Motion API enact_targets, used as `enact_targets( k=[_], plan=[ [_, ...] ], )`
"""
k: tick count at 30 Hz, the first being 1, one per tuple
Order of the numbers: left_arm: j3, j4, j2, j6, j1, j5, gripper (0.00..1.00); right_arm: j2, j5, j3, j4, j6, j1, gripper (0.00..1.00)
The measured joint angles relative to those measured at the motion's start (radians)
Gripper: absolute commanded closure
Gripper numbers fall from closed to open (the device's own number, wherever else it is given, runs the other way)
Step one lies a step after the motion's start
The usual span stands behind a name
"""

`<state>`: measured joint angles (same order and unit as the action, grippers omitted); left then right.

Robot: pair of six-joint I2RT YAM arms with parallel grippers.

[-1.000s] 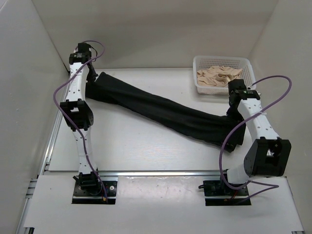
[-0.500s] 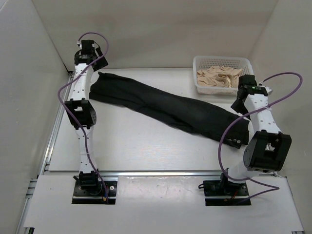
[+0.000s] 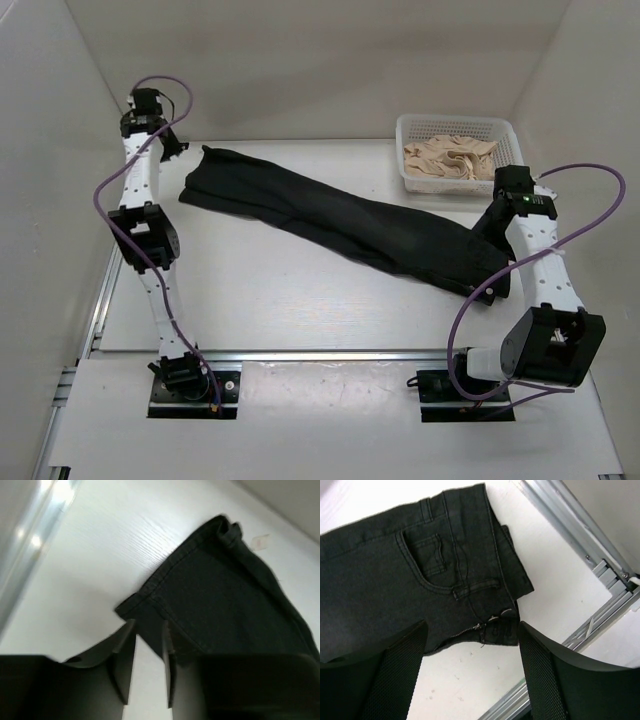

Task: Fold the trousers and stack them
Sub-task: Fold the trousers

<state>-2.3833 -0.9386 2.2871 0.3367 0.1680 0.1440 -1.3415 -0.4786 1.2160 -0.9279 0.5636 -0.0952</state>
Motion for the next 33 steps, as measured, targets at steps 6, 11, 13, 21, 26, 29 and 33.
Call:
enact_targets(
  k=[6,11,13,21,26,29,33],
  plan=[
    [-0.074,-0.064,0.265,0.019,-0.039,0.000,0.43,0.000,0.024,-0.003,-0.004,-0.017,0.000,0.27],
    [-0.127,-0.082,0.351,0.039,-0.059,0.005,0.46,-0.011,0.037,-0.003,-0.004,-0.022,0.000,0.27],
    [-0.153,-0.076,0.351,0.050,-0.060,0.005,0.47,-0.020,0.037,-0.003,-0.004,-0.022,0.000,0.27],
    [-0.129,-0.045,0.350,0.090,-0.060,0.005,0.52,-0.049,0.041,-0.003,-0.004,-0.025,0.000,0.27],
    [-0.126,-0.039,0.354,0.095,-0.060,-0.003,0.64,-0.055,0.044,-0.002,-0.004,-0.026,0.000,0.25],
    [-0.126,-0.031,0.355,0.095,-0.060,-0.010,0.90,-0.057,0.069,-0.002,-0.004,-0.026,0.000,0.24],
    [-0.114,-0.029,0.345,0.090,-0.060,0.000,0.90,-0.057,0.166,-0.011,0.003,-0.025,0.000,0.27]
  ],
)
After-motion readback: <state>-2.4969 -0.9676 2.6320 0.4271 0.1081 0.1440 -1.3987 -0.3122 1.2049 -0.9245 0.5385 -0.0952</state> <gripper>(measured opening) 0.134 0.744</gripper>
